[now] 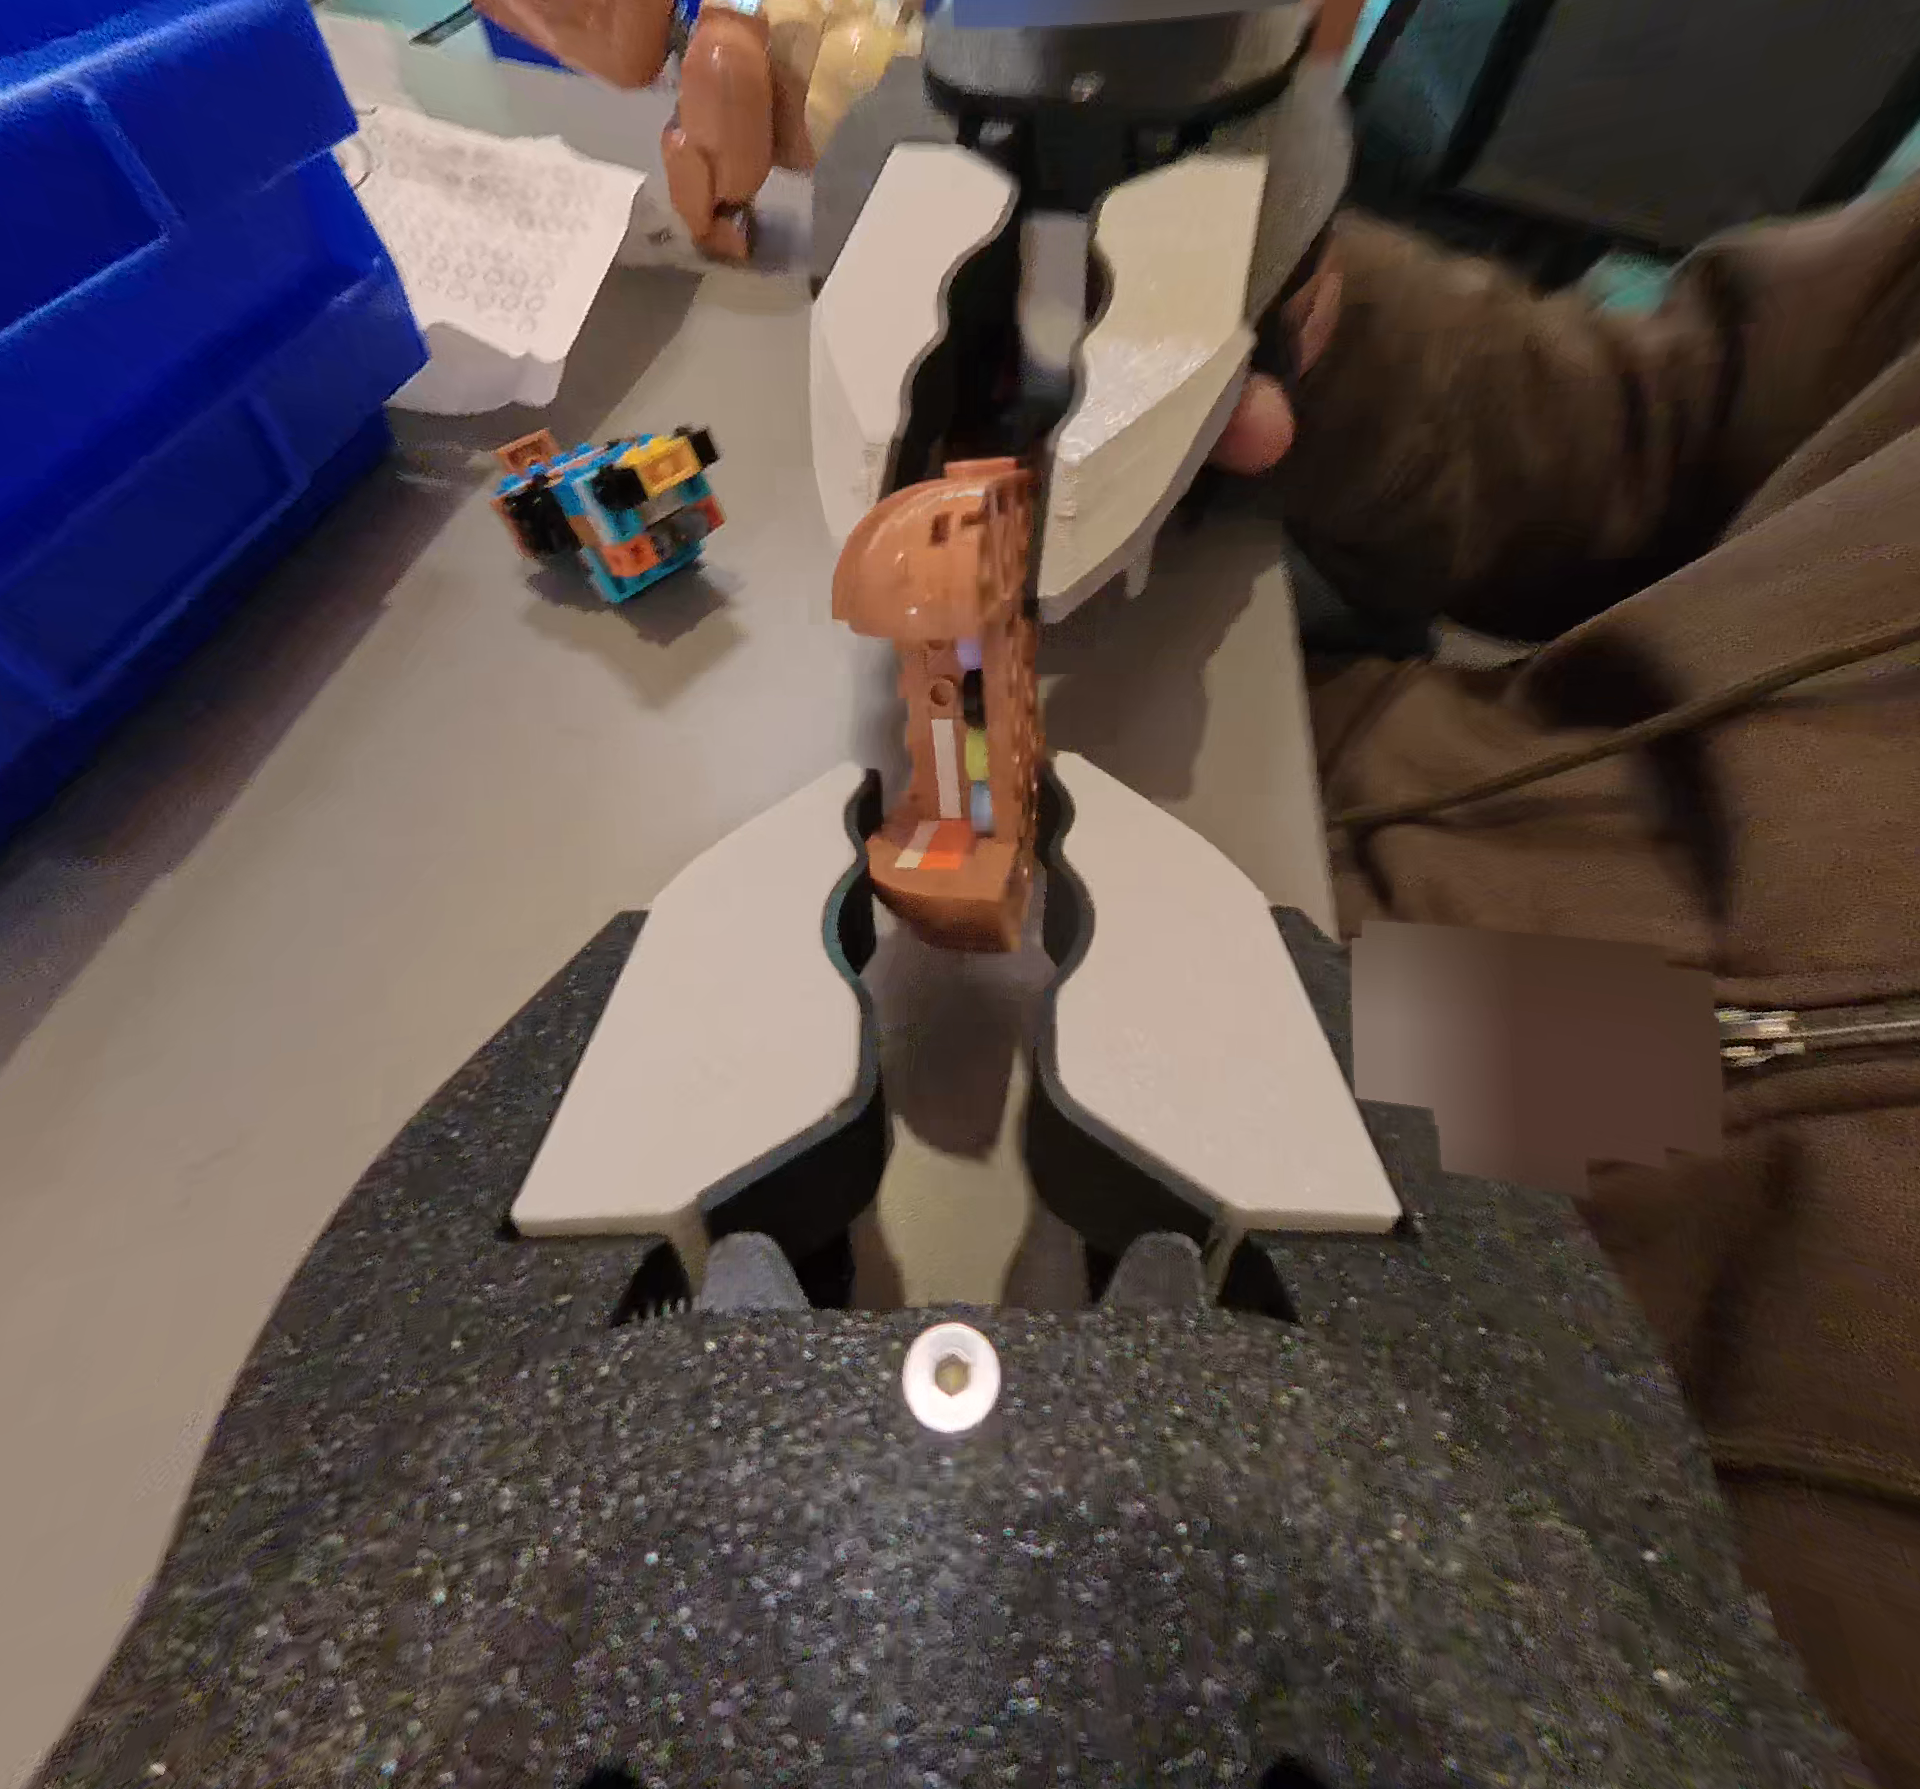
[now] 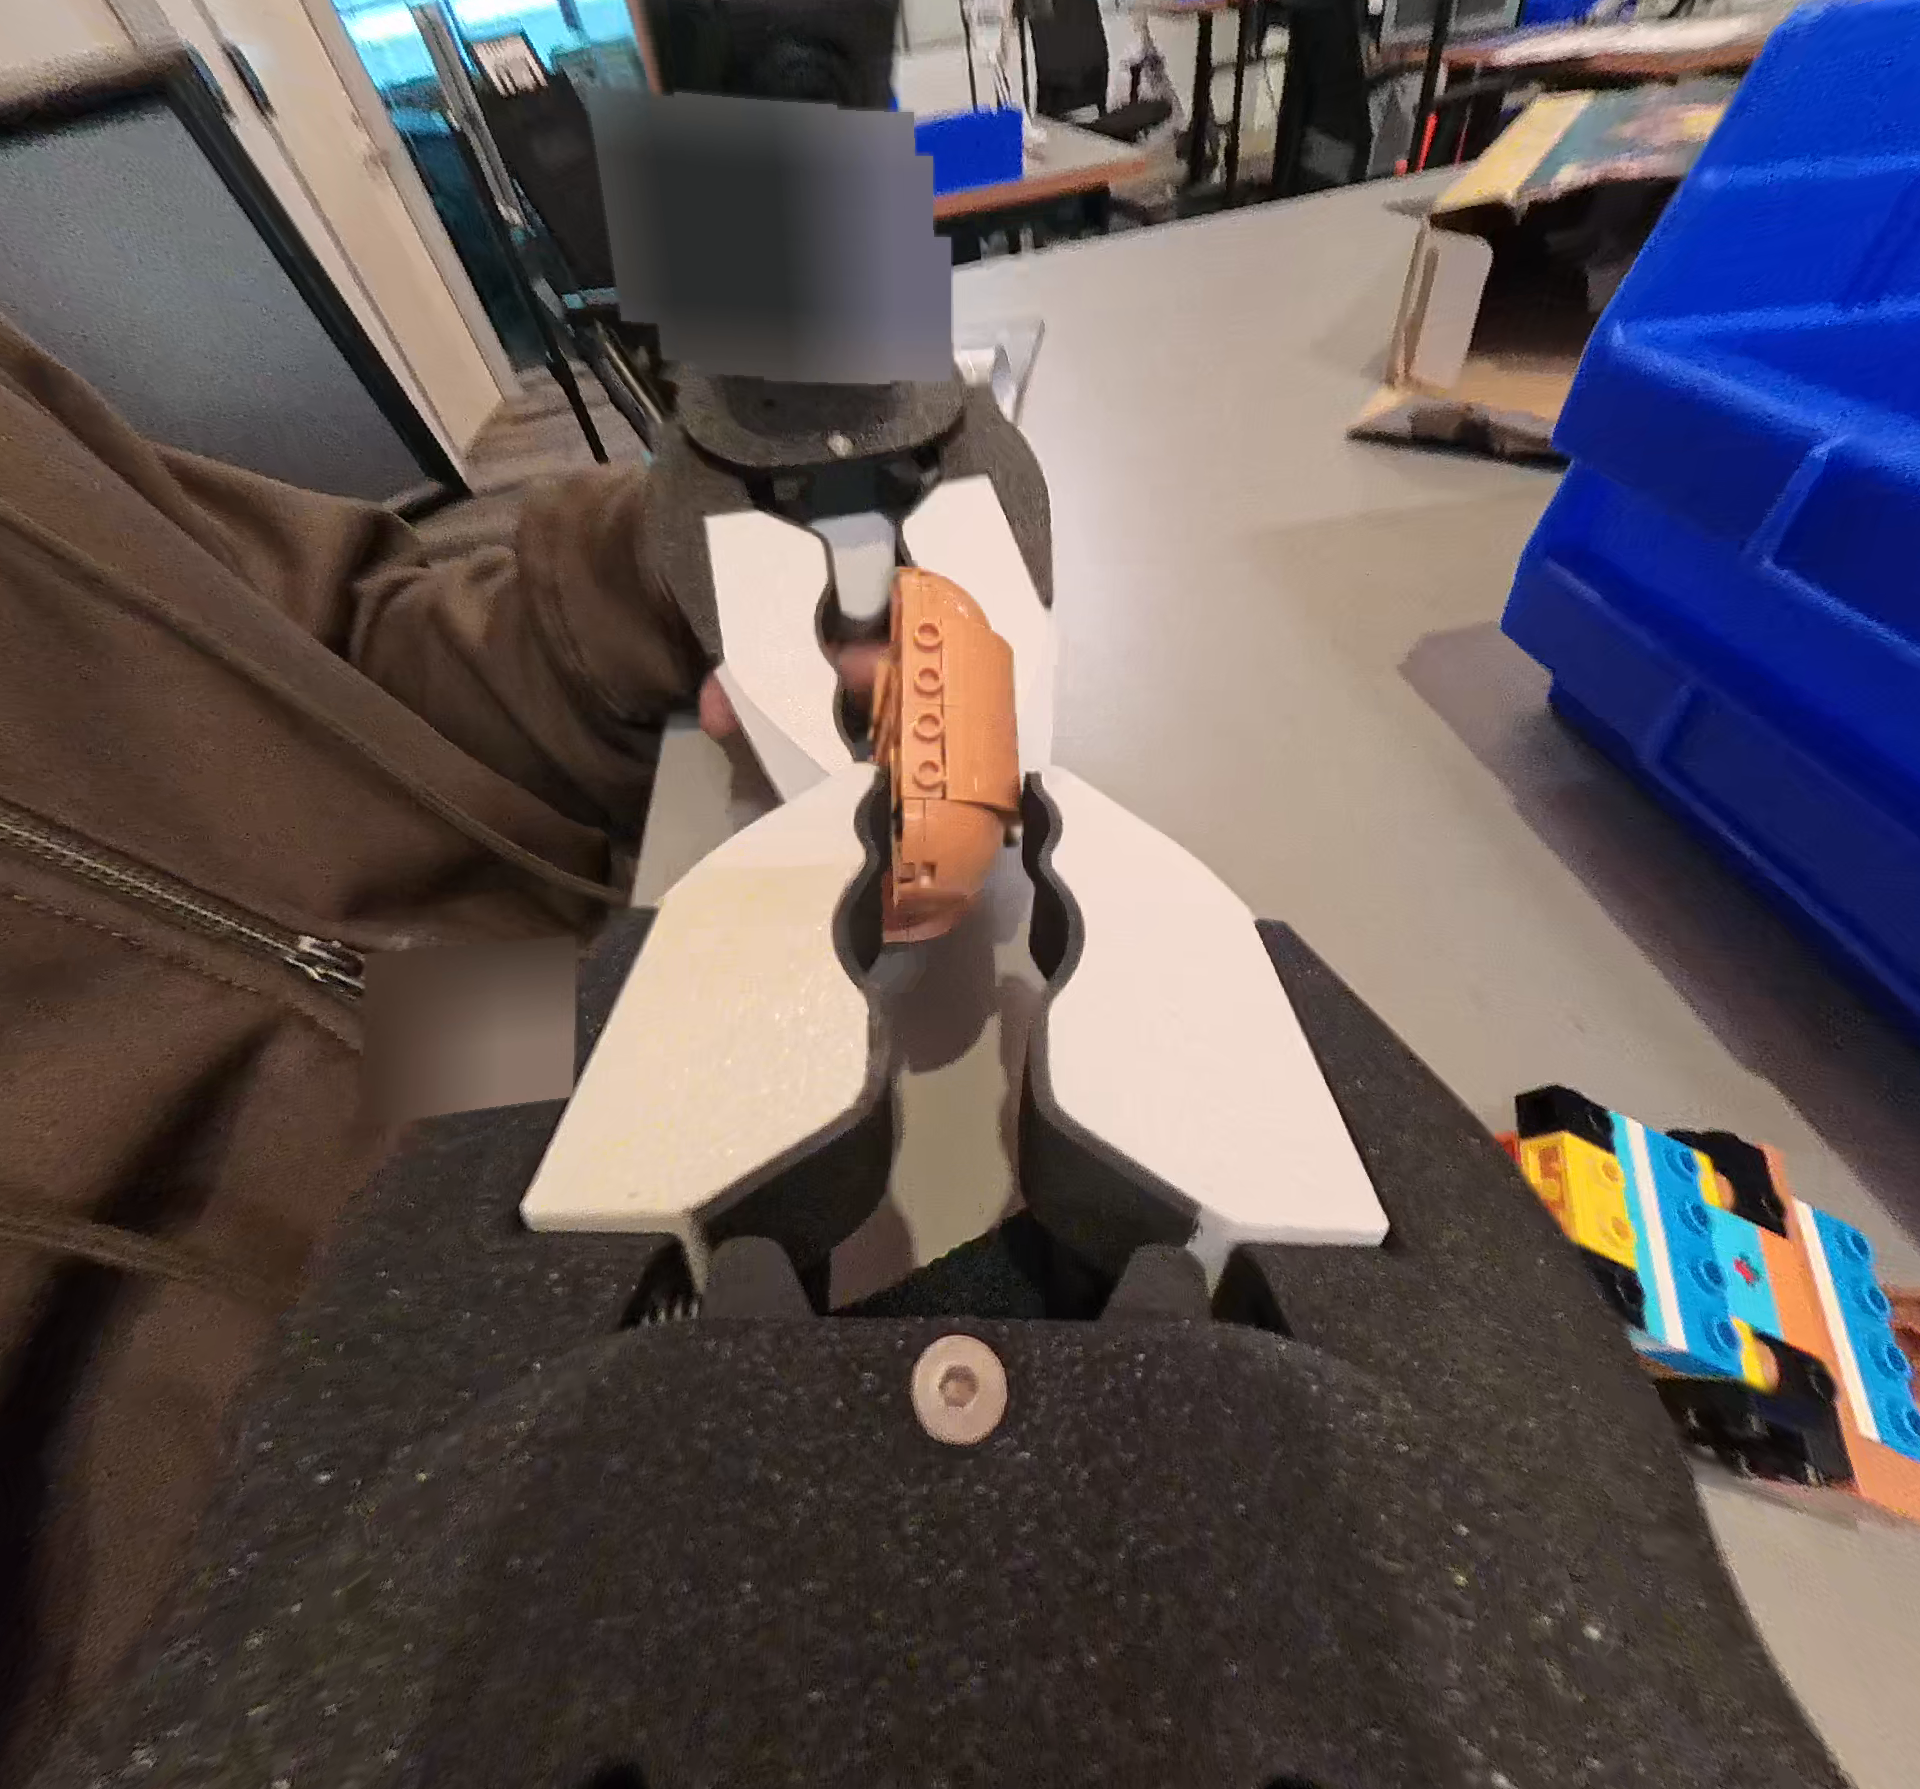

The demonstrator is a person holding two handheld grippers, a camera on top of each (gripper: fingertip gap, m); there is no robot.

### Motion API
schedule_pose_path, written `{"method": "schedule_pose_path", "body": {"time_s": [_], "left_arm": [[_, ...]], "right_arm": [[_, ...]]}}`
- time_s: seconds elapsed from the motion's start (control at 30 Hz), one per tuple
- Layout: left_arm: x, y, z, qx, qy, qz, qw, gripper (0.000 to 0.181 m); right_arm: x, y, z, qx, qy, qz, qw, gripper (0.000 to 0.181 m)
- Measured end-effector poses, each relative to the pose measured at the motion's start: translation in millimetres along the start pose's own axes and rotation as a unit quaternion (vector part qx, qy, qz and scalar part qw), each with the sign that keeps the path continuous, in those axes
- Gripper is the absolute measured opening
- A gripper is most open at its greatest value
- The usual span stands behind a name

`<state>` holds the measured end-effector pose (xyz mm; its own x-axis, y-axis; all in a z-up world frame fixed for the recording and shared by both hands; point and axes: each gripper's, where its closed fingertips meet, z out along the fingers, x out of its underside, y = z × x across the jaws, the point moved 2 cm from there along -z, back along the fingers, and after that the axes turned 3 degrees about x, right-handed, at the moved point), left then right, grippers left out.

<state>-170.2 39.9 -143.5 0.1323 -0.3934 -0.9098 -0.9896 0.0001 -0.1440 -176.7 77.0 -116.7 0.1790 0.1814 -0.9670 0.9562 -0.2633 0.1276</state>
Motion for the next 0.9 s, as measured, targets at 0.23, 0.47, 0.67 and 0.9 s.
{"method": "schedule_pose_path", "body": {"time_s": [0.23,0.47,0.67,0.9], "left_arm": [[-19.4,-8.5,-7.5,0.063,-0.094,-0.067,0.991,0.026],[-24.4,-12.4,-10.8,0.087,-0.119,-0.082,0.986,0.026],[-26.3,-16.8,-10.4,0.104,-0.126,-0.084,0.983,0.026],[-31.0,-20.6,-8.9,0.110,-0.145,-0.084,0.980,0.030]], "right_arm": [[-19.1,-0.6,-15.5,-0.015,-0.092,0.026,0.995,0.025],[-23.2,5.8,-18.1,-0.049,-0.114,0.047,0.991,0.025],[-24.2,8.5,-18.7,-0.063,-0.121,0.061,0.989,0.023],[-27.5,10.4,-20.7,-0.036,-0.132,0.026,0.990,0.020]]}}
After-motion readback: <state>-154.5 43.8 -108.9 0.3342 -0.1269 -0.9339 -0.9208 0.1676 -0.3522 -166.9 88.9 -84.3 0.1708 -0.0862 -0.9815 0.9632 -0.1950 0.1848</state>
